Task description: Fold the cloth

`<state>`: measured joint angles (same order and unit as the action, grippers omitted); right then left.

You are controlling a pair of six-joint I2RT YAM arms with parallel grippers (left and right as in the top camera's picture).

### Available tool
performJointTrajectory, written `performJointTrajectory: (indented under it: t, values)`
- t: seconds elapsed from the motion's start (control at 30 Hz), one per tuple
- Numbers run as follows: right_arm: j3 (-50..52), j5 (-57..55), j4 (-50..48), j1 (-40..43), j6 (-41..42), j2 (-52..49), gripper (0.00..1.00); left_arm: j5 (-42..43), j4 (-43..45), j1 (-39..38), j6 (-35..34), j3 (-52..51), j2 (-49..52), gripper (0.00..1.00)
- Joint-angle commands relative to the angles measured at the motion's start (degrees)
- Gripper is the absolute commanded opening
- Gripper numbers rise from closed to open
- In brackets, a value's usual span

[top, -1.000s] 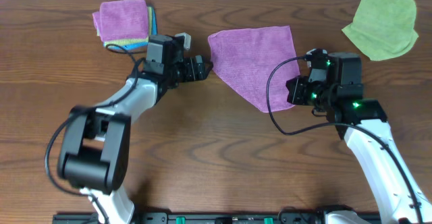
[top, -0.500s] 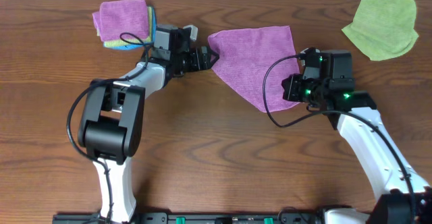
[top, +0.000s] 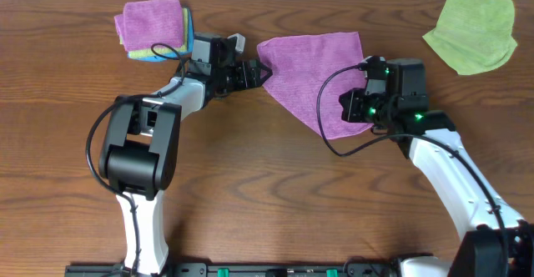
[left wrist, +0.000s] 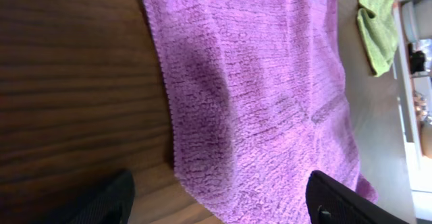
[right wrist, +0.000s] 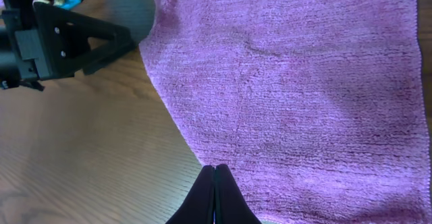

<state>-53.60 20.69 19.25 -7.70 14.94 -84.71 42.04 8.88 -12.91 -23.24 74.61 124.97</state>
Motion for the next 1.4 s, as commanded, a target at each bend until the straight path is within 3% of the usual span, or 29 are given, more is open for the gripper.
performJointTrajectory:
  t: [0.0, 0.47, 0.83, 1.1, 1.37]
  values:
    - [-0.8, 0.6, -0.2, -0.7, 0.7, -0.5, 0.02, 3.7, 1.1, -0.5, -1.9, 0.5, 4.0, 0.82]
    - [-0.8, 0.7, -0.2, -0.7, 0.7, -0.5, 0.02, 11.5, 7.5, -3.1, -7.3, 0.5, 6.9, 0.83]
    - [-0.8, 0.5, -0.2, -0.7, 0.3, -0.5, 0.02, 23.2, 18.4, -3.3, -20.9, 0.5, 6.9, 0.8]
    - [-0.8, 0.3, -0.2, -0.6, 0.2, -0.5, 0.02, 31.9, 36.7, -3.3, -33.8, 0.5, 6.4, 0.65]
    - [-0.8, -3.0, -0.2, -0.5, -0.4, -0.7, 0.02, 34.9, 38.8, -3.3, -37.3, 0.5, 6.4, 0.58]
